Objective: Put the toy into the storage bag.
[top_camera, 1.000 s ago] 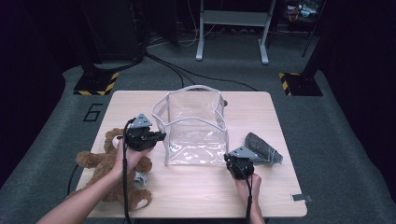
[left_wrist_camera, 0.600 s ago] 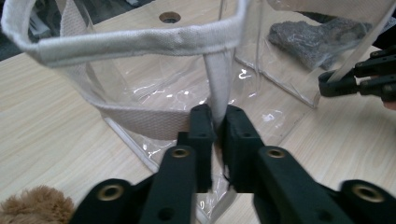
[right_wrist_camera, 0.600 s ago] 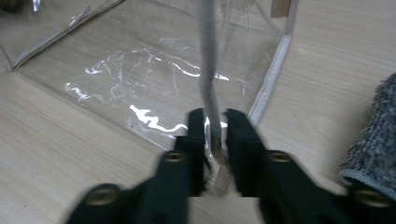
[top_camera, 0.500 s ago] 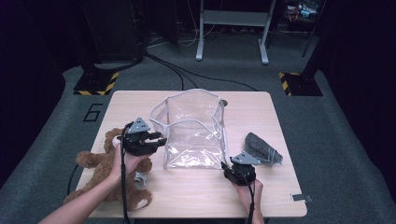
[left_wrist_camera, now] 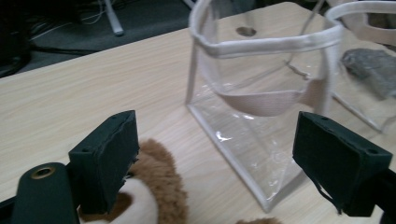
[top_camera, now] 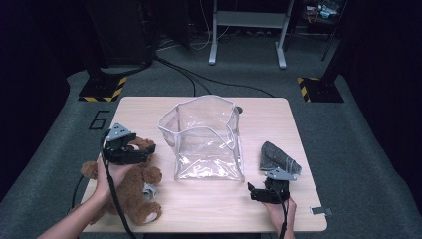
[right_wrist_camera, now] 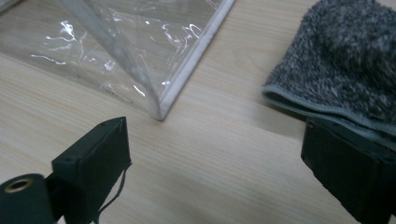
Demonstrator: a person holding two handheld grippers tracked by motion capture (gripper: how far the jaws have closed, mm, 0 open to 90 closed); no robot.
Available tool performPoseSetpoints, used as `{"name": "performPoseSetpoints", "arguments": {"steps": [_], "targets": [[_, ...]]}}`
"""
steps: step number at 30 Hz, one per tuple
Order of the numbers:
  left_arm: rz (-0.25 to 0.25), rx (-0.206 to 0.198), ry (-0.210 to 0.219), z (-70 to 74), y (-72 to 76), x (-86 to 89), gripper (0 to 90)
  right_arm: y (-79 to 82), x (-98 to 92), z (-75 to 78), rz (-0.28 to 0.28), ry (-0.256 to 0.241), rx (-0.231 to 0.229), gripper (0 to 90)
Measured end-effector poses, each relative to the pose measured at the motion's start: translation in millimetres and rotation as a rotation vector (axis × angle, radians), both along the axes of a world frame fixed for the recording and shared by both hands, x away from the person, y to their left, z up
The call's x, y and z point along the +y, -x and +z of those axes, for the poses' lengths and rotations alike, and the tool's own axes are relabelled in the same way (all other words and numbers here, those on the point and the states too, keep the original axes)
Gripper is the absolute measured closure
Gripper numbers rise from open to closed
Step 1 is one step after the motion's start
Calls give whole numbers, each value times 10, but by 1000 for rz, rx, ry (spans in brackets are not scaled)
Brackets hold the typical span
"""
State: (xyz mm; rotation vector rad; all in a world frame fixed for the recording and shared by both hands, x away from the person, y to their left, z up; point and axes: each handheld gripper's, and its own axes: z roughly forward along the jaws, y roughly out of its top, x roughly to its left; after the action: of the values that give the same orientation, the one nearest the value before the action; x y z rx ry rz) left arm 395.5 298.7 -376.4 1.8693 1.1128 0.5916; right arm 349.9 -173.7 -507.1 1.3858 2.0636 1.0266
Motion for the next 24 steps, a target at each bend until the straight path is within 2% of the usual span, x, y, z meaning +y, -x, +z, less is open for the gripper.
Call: {"name": "performPoseSetpoints", "arguments": {"steps": [2, 4, 11, 15, 16, 18, 24], "targets": [[30, 14, 6, -22, -14, 77, 113, 16, -38, -18, -9, 3, -1, 46], [57, 31, 3, -52, -28, 151, 94, 22, -75, -43, -12, 37, -10, 22], [141, 74, 10, -164, -58, 411, 64, 85, -163, -130, -59, 84, 22, 0], [190, 96, 2, -240, -64, 503, 44, 97, -223, -204, -64, 58, 38, 0], [199, 111, 0, -264, -65, 514, 40, 91, -225, -210, -65, 65, 44, 0], [208, 132, -16, -312, -71, 525, 33, 98, -216, -205, -66, 57, 34, 0], [210, 196, -46, -436, -77, 494, 4, 80, -207, -219, -58, 75, 47, 0]]}}
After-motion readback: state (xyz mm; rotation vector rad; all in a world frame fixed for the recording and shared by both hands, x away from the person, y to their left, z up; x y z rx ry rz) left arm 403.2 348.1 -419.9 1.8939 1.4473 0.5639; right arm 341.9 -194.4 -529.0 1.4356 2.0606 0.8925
